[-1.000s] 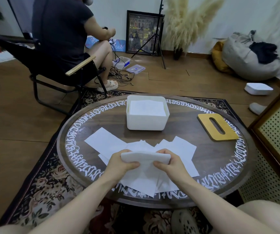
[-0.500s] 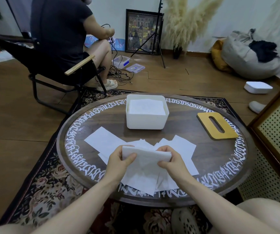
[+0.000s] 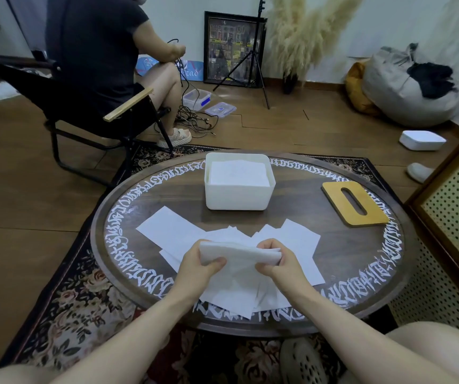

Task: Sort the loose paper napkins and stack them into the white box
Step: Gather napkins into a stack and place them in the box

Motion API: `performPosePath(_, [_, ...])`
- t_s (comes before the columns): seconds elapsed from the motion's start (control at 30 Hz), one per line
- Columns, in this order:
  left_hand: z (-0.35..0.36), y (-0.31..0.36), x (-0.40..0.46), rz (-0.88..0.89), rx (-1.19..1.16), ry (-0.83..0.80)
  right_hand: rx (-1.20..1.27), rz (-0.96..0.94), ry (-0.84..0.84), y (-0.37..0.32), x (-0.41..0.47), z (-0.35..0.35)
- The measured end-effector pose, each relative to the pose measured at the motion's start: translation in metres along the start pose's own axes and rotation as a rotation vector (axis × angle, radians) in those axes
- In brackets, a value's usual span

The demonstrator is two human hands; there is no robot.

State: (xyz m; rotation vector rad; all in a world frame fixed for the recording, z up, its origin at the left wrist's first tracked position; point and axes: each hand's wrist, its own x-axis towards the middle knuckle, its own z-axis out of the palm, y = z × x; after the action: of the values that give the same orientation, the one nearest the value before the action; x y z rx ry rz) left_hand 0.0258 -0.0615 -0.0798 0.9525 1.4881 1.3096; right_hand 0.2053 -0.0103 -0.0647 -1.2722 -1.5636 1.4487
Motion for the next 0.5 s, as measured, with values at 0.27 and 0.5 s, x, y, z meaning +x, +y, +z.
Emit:
performPosePath(0.27, [-0.0086, -0.0067, 0.0018, 0.033, 0.181, -0.019, -0.045, 0.023, 0.027, 0.0058, 0.002, -0.0041])
performPosePath(0.5, [-0.0077, 0.0018, 0.0076, 0.073, 0.281, 0.141, 0.008, 0.039, 0.127, 0.0014, 0.003, -0.0058])
